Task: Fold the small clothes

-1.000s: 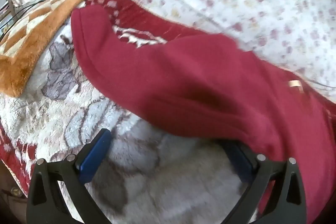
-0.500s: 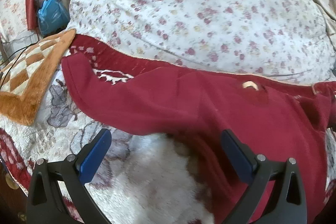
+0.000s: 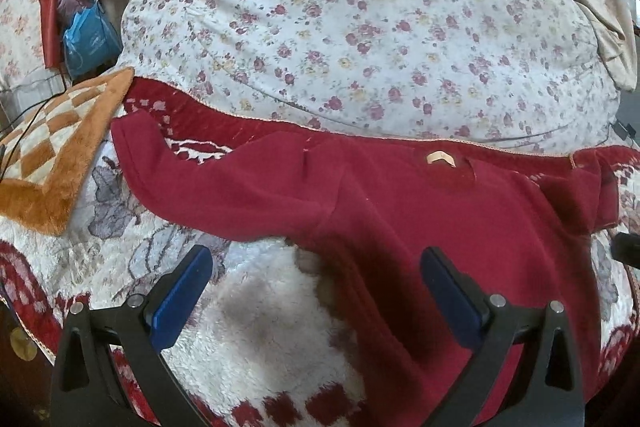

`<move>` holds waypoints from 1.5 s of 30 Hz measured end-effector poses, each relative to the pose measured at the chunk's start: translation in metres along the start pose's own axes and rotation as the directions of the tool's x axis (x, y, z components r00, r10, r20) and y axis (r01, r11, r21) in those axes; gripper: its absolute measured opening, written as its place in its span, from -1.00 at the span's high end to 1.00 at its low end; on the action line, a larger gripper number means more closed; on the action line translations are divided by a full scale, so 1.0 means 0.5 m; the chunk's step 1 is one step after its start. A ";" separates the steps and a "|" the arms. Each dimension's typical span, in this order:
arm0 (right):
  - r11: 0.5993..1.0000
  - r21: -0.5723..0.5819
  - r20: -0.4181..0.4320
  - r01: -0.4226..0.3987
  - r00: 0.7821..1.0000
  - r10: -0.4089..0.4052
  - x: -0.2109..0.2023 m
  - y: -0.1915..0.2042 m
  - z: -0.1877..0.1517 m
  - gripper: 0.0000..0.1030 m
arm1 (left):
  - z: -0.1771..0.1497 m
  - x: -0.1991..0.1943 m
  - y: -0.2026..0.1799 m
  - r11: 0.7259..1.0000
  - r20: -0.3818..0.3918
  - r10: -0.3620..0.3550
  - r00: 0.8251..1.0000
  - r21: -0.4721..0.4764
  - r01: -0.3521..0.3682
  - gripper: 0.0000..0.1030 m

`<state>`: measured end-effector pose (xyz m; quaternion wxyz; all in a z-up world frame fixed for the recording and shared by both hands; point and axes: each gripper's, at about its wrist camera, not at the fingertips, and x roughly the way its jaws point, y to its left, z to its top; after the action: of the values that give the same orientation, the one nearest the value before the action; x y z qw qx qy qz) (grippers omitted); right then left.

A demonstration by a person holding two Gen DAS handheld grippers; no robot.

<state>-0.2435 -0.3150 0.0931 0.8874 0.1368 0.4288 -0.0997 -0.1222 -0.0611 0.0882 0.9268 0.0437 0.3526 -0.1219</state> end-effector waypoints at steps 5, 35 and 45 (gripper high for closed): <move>0.997 -0.040 0.047 0.066 0.997 -0.064 0.005 0.040 0.000 -1.00 | -0.001 0.004 -0.004 1.000 -0.013 -0.011 1.000 0.007 0.011 -1.00; 0.995 -0.035 -0.005 0.097 0.995 -0.097 0.102 0.056 0.014 -1.00 | -0.014 0.039 -0.007 1.000 -0.032 0.001 0.999 0.019 -0.001 -1.00; 0.992 -0.078 0.006 0.100 0.995 -0.100 0.124 0.074 0.017 -1.00 | -0.016 0.050 0.001 0.999 -0.042 0.024 0.999 0.023 -0.023 -1.00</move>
<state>-0.1883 -0.2867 0.0548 0.8864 0.0801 0.4378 -0.1274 -0.1090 -0.0643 0.0657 0.9198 0.0607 0.3704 -0.1141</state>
